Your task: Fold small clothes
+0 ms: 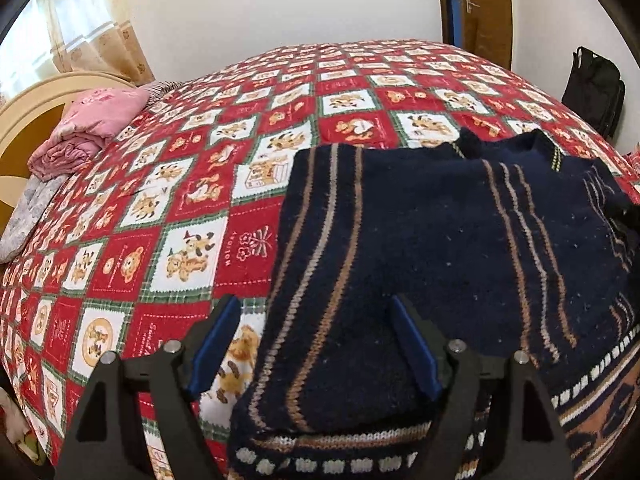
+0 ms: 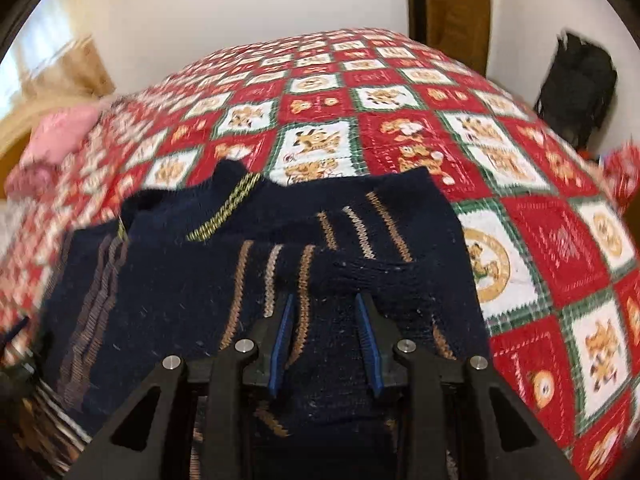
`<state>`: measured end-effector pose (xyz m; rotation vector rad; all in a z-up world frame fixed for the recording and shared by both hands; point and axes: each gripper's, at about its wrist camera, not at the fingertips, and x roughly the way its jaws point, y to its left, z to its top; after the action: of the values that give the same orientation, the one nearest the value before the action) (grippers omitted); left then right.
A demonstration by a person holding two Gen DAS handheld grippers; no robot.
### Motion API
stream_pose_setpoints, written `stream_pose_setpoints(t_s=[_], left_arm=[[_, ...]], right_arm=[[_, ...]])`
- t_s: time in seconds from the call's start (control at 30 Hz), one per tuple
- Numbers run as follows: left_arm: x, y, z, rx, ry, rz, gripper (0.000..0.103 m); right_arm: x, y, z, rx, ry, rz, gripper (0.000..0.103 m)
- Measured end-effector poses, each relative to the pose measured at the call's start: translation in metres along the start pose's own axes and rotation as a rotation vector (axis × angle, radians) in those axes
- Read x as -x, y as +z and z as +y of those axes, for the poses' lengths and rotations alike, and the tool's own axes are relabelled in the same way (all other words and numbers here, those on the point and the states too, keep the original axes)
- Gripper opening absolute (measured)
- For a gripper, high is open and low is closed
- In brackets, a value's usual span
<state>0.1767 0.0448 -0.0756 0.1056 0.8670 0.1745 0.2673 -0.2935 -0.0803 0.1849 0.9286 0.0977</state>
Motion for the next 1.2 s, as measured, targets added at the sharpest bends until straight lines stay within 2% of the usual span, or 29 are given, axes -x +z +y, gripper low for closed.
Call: stream_pose_setpoints(t_s=[0.13, 0.2, 0.27, 0.43, 0.5, 0.57, 0.6, 0.63, 0.7, 0.77, 0.9, 0.97, 1.1, 1.2], left_arm=[[0.019, -0.005, 0.01, -0.003, -0.042, -0.038, 0.08], [0.025, -0.012, 0.017, 0.006, -0.056, -0.035, 0.08], [0.029, -0.019, 0.023, 0.034, -0.079, -0.028, 0.08], [0.05, -0.031, 0.032, 0.095, -0.143, -0.032, 0.08], [0.061, -0.033, 0.031, 0.093, -0.165, -0.044, 0.08], [0.071, -0.036, 0.031, 0.085, -0.176, -0.062, 0.08], [0.074, -0.037, 0.031, 0.081, -0.18, -0.067, 0.08], [0.079, -0.038, 0.031, 0.079, -0.184, -0.074, 0.08], [0.088, -0.042, 0.032, 0.077, -0.195, -0.088, 0.08], [0.095, -0.046, 0.034, 0.072, -0.199, -0.096, 0.08], [0.108, -0.06, 0.039, 0.039, -0.207, -0.103, 0.08], [0.116, -0.07, 0.042, 0.018, -0.207, -0.11, 0.08], [0.13, -0.091, 0.044, -0.069, -0.183, -0.127, 0.08], [0.14, -0.108, 0.049, -0.113, -0.177, -0.124, 0.08]], right_arm=[[0.073, -0.011, -0.011, -0.059, 0.091, -0.183, 0.033], [0.11, -0.023, -0.015, -0.093, 0.173, -0.259, 0.034], [0.15, -0.039, -0.026, -0.164, 0.346, -0.327, 0.034], [0.218, -0.069, -0.041, -0.3, 0.636, -0.488, 0.034], [0.236, -0.077, -0.044, -0.343, 0.785, -0.524, 0.034], [0.248, -0.081, -0.046, -0.384, 0.865, -0.51, 0.042], [0.251, -0.082, -0.048, -0.401, 0.893, -0.494, 0.052], [0.256, -0.086, -0.051, -0.411, 0.912, -0.478, 0.055], [0.263, -0.092, -0.055, -0.402, 0.908, -0.433, 0.055], [0.271, -0.1, -0.058, -0.372, 0.853, -0.362, 0.055], [0.296, -0.128, -0.06, -0.304, 0.611, -0.241, 0.055], [0.308, -0.144, -0.059, -0.265, 0.532, -0.173, 0.055], [0.332, -0.175, -0.054, -0.181, 0.307, 0.008, 0.055], [0.35, -0.202, -0.042, -0.081, 0.187, 0.151, 0.055]])
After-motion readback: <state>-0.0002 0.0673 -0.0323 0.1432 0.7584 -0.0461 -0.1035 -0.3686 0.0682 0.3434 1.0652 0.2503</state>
